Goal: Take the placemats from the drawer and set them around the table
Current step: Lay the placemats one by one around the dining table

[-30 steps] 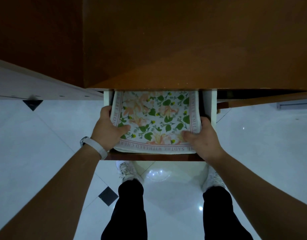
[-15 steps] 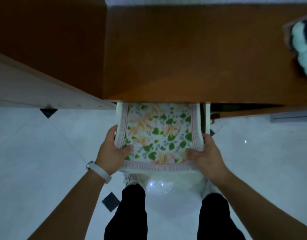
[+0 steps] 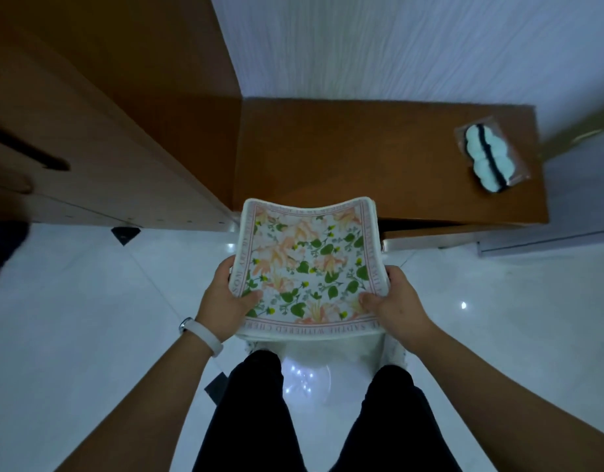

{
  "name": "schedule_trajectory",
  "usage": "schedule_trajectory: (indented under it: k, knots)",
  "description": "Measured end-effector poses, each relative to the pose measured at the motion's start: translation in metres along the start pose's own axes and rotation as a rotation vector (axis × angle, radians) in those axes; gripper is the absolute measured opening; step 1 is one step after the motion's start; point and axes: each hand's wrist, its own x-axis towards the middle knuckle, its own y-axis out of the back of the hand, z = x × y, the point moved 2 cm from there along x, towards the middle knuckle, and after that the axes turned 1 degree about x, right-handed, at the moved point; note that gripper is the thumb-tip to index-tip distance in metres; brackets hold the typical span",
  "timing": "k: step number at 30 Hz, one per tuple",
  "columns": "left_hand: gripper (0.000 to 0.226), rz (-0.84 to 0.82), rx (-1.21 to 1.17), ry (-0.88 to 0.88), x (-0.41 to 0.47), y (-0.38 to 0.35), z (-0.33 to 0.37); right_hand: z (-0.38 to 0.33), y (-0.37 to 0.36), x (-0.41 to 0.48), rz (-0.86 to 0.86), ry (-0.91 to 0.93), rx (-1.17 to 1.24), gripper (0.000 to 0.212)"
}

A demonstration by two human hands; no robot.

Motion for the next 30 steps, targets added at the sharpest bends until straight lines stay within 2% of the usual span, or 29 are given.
schedule_trajectory:
  k: [14,21,26,30]
  knots:
    - [0.067,0.168,0.010,-0.270,-0.084,0.038,0.112,-0.079,0.043,-0.079,0.076,0.280,0.015,0.042]
    - [0.065,0.368,-0.098,-0.349,-0.144,0.018,0.157,-0.121,0.096,-0.103,-0.042,0.450,-0.002,0.043]
    - [0.067,0.542,-0.135,-0.325,-0.194,-0.005,0.174,-0.146,0.129,-0.118,-0.159,0.522,-0.070,0.045]
    - [0.065,0.672,-0.226,-0.275,-0.235,-0.014,0.172,-0.164,0.126,-0.136,-0.254,0.605,-0.174,0.044]
